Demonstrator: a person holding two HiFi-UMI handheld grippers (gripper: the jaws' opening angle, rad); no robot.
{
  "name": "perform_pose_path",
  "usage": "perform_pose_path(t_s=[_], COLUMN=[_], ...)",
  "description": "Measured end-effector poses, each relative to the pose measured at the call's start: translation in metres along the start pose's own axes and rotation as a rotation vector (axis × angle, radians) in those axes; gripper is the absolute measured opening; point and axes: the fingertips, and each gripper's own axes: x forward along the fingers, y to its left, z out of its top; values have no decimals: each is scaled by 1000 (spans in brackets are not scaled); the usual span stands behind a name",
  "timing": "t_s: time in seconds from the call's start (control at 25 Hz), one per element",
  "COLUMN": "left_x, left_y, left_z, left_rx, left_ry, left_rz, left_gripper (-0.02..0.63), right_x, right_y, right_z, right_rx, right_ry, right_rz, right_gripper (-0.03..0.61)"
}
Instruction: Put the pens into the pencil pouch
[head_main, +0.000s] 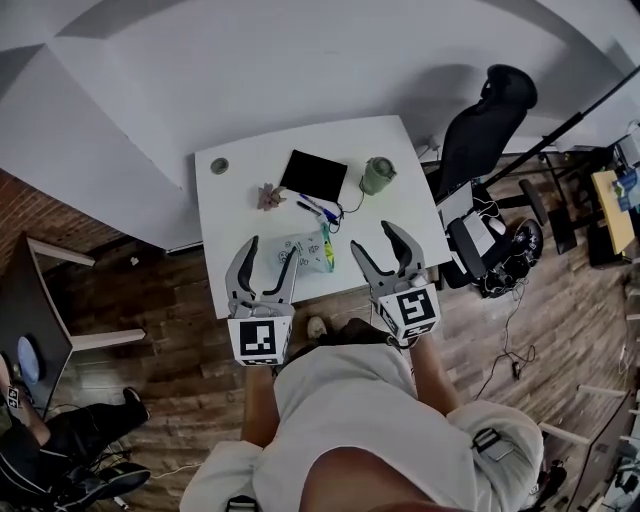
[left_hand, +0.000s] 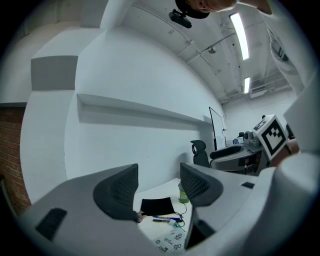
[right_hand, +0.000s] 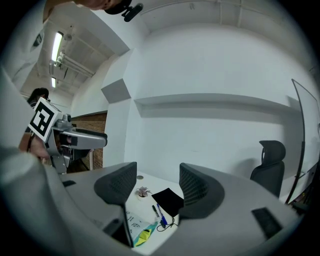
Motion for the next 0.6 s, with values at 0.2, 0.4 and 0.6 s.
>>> perform_pose_path(t_s=[0.2, 0.4, 0.6], left_x=[15, 33, 55], left_y=[10, 18, 24], left_z=[-9, -18, -28], left_rx=[-12, -17, -17], left_ry=[11, 31, 54], left_rz=[-10, -7, -5], left_gripper=[261, 260, 258], right_x=[17, 38, 62], right_y=[-5, -12, -24], right_z=[-6, -12, -23], right_rx=[-3, 1, 5], right_ry=[21, 38, 66], right_rz=[-5, 5, 24], right_gripper=[268, 267, 264])
